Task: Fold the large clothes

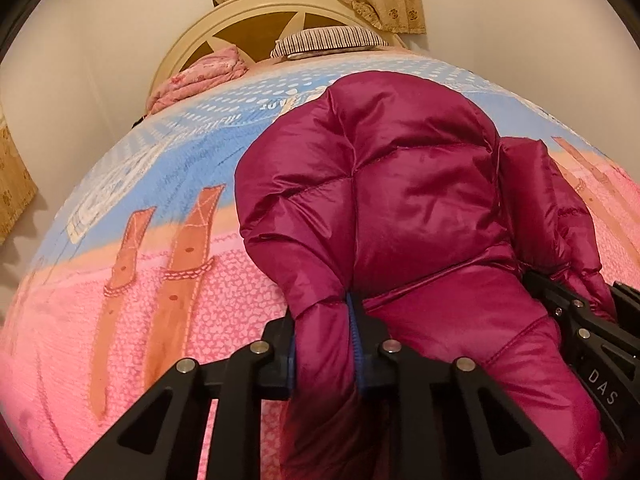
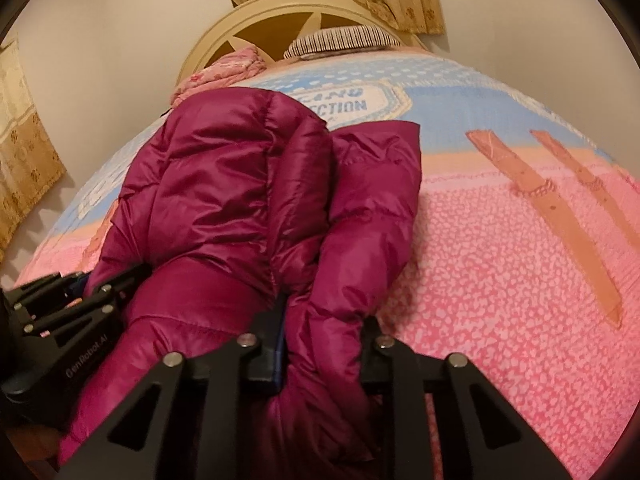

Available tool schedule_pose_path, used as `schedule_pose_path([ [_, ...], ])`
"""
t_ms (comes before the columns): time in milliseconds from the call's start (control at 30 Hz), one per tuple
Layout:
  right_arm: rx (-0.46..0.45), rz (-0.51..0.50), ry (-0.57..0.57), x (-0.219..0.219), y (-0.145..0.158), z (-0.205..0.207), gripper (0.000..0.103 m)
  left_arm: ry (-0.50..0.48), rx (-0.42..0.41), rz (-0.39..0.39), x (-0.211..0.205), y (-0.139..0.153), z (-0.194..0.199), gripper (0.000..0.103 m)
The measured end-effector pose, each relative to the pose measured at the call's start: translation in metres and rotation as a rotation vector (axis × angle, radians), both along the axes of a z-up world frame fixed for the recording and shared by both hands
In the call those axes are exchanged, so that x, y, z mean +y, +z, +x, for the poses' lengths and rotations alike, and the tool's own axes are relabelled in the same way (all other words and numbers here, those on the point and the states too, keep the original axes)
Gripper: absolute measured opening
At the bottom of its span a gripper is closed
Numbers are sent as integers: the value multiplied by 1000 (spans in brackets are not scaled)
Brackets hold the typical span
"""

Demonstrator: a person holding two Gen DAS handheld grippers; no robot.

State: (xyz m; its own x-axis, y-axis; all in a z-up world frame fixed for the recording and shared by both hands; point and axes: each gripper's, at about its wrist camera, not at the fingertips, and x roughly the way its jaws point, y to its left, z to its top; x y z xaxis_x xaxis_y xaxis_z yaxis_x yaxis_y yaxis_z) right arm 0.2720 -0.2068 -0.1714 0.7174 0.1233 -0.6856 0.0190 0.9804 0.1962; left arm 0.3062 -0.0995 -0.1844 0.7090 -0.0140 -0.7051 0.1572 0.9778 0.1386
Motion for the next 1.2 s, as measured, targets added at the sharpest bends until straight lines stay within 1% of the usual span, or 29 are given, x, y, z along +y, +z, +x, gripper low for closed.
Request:
schedule_pose_path([
  [167, -15, -11, 10, 6, 9, -8, 22, 6, -20, 45, -3, 7, -13, 19],
  [300, -27, -22, 28, 11, 16, -17, 21, 15, -40, 46, 4, 18, -28, 18],
  [533, -62, -20, 76, 30, 29, -31, 21, 43, -72, 20, 27, 34, -51, 18],
  [733, -88, -30, 126, 53, 38, -38, 21, 79, -94, -8, 56, 46, -68, 18],
  [1200, -125, -67, 229, 93, 50, -36, 21, 160, -132, -52, 108, 61, -92, 18],
])
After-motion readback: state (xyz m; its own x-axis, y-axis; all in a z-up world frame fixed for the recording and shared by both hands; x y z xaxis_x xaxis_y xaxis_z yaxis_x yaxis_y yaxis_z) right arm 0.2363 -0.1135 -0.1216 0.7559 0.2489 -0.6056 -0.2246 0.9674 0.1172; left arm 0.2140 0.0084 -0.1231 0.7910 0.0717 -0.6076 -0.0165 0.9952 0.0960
